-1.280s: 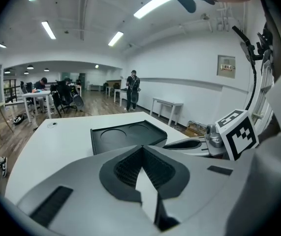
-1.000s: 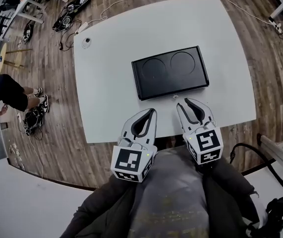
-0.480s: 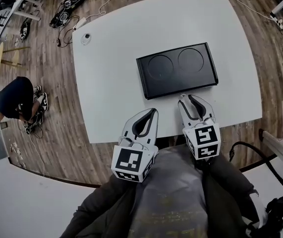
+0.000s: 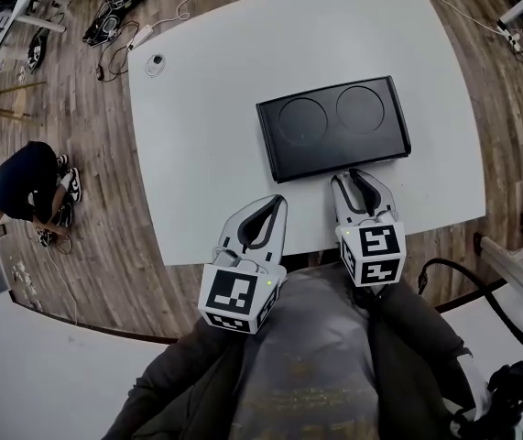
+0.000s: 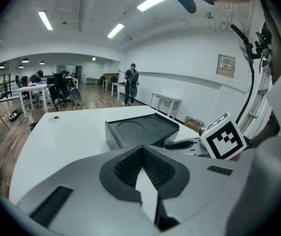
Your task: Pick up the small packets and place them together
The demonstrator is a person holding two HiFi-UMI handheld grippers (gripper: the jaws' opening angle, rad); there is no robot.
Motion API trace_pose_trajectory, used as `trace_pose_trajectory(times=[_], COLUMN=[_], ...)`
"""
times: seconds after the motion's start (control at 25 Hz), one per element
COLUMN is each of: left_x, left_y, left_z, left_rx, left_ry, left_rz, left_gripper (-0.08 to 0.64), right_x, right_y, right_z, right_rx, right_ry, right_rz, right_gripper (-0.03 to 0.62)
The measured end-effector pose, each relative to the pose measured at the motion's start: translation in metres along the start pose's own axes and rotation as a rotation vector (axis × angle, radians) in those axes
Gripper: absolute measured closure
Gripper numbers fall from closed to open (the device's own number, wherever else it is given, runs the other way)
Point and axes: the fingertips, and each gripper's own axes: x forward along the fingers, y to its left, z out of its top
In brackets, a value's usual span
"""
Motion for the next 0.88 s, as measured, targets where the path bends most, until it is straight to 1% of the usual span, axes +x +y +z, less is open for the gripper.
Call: trace_pose_trajectory(times=[0.16,0.24,0.52,0.88], left_x=[-0.002,-0.003,0.000,-0.003], left_y=[0.010,0.012,0.014,-0.001], left_z=[0.001,0.001,0.001,0.000], left_rx=[-0.004,-0.005,0.003,0.023], left_ry=[0.000,-0.001,-0.006,-0.017], left_rz=[-0.001,-0.006,-0.034,-0.083], left_gripper=[0.557,0.557,0.557,0.557], right_x=[0.005,0.006,0.006,-0.020], right_y=[-0.001,-0.002,-0.001,0.009], right_z=[-0.002,-0.003,-0.005,-0.027], right_rx=[-0.007,-0.010,-0.023,-0.020], right_ry=[0.030,0.037,0.036,0.058], right_rz=[-0.044,-0.053,-0.064,-0.059], right_gripper=[0.470,0.518,0.522,0.522])
